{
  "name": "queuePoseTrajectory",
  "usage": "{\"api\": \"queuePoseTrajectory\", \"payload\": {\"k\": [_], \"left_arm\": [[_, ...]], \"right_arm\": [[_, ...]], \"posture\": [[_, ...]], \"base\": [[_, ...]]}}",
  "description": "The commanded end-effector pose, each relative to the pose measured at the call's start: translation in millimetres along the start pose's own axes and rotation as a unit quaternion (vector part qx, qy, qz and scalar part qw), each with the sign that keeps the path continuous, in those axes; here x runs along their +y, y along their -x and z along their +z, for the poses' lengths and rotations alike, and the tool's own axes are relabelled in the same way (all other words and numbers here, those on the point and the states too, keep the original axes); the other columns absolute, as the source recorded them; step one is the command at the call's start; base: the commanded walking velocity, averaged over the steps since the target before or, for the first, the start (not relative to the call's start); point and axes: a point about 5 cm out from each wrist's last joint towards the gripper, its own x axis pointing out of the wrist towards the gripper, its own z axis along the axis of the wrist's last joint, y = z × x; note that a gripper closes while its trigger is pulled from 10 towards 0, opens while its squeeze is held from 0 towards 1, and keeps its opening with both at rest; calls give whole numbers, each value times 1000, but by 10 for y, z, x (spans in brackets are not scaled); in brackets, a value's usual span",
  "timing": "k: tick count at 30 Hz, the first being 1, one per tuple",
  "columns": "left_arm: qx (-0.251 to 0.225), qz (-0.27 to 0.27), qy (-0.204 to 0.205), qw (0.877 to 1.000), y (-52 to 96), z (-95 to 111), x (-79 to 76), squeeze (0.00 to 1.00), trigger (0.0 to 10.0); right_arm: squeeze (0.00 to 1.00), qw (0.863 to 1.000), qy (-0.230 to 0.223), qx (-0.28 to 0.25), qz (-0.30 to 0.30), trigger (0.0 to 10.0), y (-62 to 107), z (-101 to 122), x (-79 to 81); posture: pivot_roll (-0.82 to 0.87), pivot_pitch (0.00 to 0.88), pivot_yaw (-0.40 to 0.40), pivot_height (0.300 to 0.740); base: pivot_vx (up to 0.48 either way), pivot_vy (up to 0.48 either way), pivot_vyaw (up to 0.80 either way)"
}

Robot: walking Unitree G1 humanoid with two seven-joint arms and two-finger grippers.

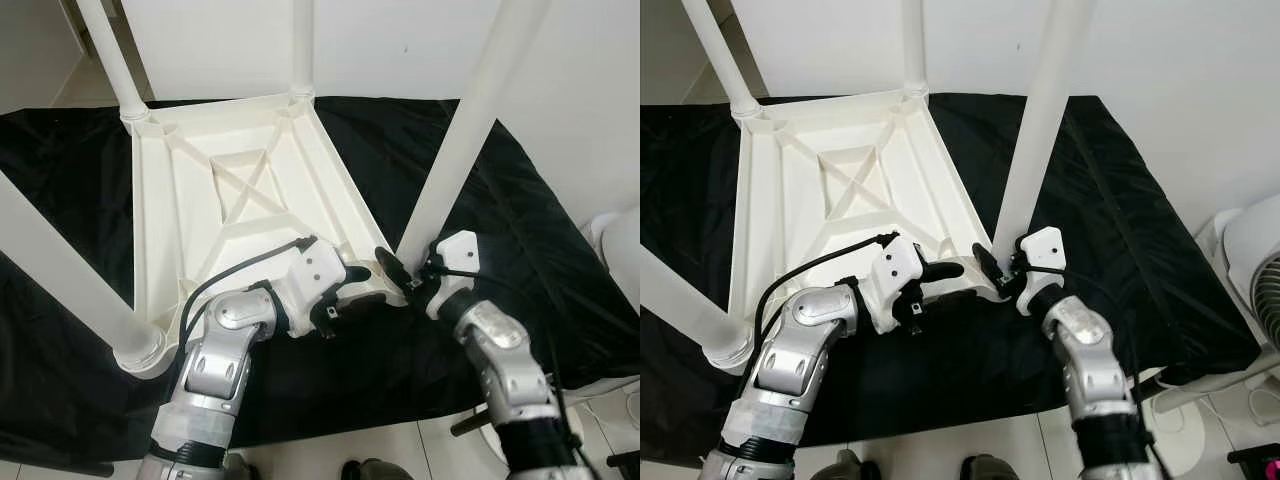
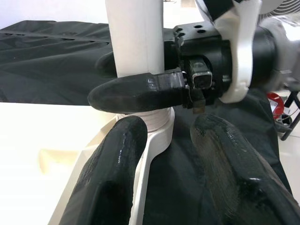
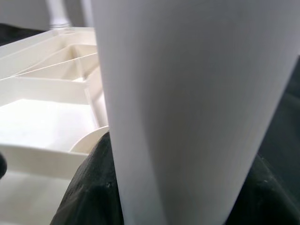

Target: Building children table

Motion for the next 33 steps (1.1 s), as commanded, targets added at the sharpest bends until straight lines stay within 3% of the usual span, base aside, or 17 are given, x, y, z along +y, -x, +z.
{"api": "queuePoseTrajectory", "payload": {"k": [1,3,5,11,15,21,22,24,25,29,30,31,33], "left_arm": [[3,84,0,996,-2,-19,88,0,10000],[3,84,0,996,-1,-20,87,0,10000],[2,83,0,997,-6,-19,86,0,10000],[2,81,0,997,-10,-15,91,0,10000],[1,80,0,997,-12,-9,97,0,10000],[0,79,-2,997,-19,-6,102,0,10000],[0,80,-2,997,-22,-3,104,0,10000],[0,80,-2,997,-22,-3,104,0,10000],[-1,81,-2,997,-23,0,105,0,10000],[-2,82,-2,997,-27,1,105,0,10000],[-2,83,-2,997,-27,-1,103,0,10000],[-2,83,-2,997,-29,-2,102,0,10000],[-3,83,-1,997,-28,-6,100,0,10000]], "right_arm": [[0,999,4,5,-39,10000,18,1,21],[0,998,-3,6,-58,10000,28,1,35],[0,992,-12,12,-126,10000,59,-8,83],[0,980,-35,24,-192,10000,79,-44,193],[0,982,-45,21,-184,10000,55,-16,306],[0,981,-48,22,-187,10000,60,-12,281],[729,981,-56,20,-187,10000,61,-5,283],[729,981,-56,20,-187,10000,61,-5,283],[1000,981,-61,17,-184,10000,63,5,266],[1000,986,-58,12,-158,10000,76,21,185],[808,989,-53,9,-137,10000,91,25,139],[0,991,-53,9,-119,10000,106,21,87],[0,996,-42,8,-74,10000,126,22,9]], "posture": [[-109,52,12,740],[-109,52,12,740],[-111,49,13,740],[-113,49,15,740],[-109,47,16,740],[-112,42,14,740],[-111,38,13,740],[-111,38,13,740],[-111,38,13,740],[-110,32,5,740],[-111,31,5,740],[-111,31,4,740],[-112,30,4,740]], "base": [[0,0,0],[0,0,0],[0,0,0],[0,0,0],[0,0,0],[0,0,0],[0,0,0],[0,0,0],[0,0,0],[0,0,0],[0,0,0],[0,0,0],[0,0,0]]}}
